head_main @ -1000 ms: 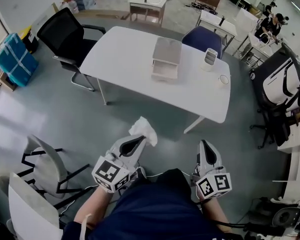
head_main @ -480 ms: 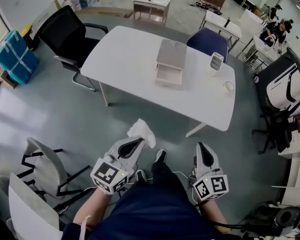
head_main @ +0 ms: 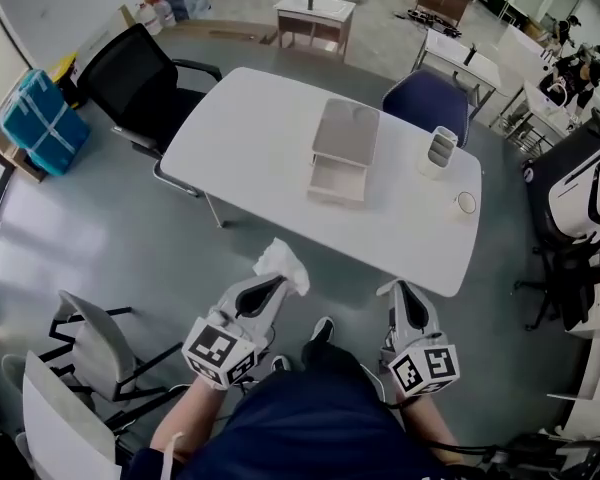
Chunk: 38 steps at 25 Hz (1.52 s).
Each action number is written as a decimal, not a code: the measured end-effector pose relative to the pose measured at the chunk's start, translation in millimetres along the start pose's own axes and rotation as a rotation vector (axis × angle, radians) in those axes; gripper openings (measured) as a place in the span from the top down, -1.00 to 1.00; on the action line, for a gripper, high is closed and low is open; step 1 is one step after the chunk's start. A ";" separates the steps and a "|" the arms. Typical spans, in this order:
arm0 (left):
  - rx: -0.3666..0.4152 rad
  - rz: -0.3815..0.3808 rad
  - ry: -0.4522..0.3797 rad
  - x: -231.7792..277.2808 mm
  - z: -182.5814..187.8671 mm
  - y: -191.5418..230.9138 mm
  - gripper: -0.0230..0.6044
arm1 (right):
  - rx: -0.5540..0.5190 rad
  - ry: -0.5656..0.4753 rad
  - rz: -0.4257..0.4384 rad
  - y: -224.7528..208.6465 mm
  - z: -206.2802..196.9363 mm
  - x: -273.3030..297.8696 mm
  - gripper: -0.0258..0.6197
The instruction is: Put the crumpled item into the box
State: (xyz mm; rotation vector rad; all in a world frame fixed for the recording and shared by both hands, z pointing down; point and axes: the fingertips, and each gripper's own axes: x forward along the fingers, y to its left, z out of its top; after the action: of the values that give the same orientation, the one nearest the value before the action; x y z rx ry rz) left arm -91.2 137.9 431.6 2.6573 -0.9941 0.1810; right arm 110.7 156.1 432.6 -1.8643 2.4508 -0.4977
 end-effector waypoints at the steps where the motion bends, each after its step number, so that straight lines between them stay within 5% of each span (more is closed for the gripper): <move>1: -0.002 0.006 0.001 7.2 1.5 2.3 0.91 | 0.003 0.000 0.006 -6.1 2.6 6.2 0.92; 9: 0.007 0.054 -0.006 62.3 21.4 7.9 0.91 | 0.035 0.009 0.040 -57.7 19.4 49.6 0.92; 20: -0.010 0.105 0.019 93.2 27.9 39.5 0.91 | 0.064 0.041 0.077 -77.1 21.5 102.3 0.92; 38: -0.009 -0.025 0.030 153.0 64.2 163.7 0.91 | 0.053 0.028 -0.053 -69.4 41.6 217.9 0.92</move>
State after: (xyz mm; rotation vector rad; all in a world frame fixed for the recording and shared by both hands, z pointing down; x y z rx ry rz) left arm -82.8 -94.8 442.1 2.6497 -0.9500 0.2092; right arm 122.1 -75.5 449.2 -1.9186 2.3860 -0.5888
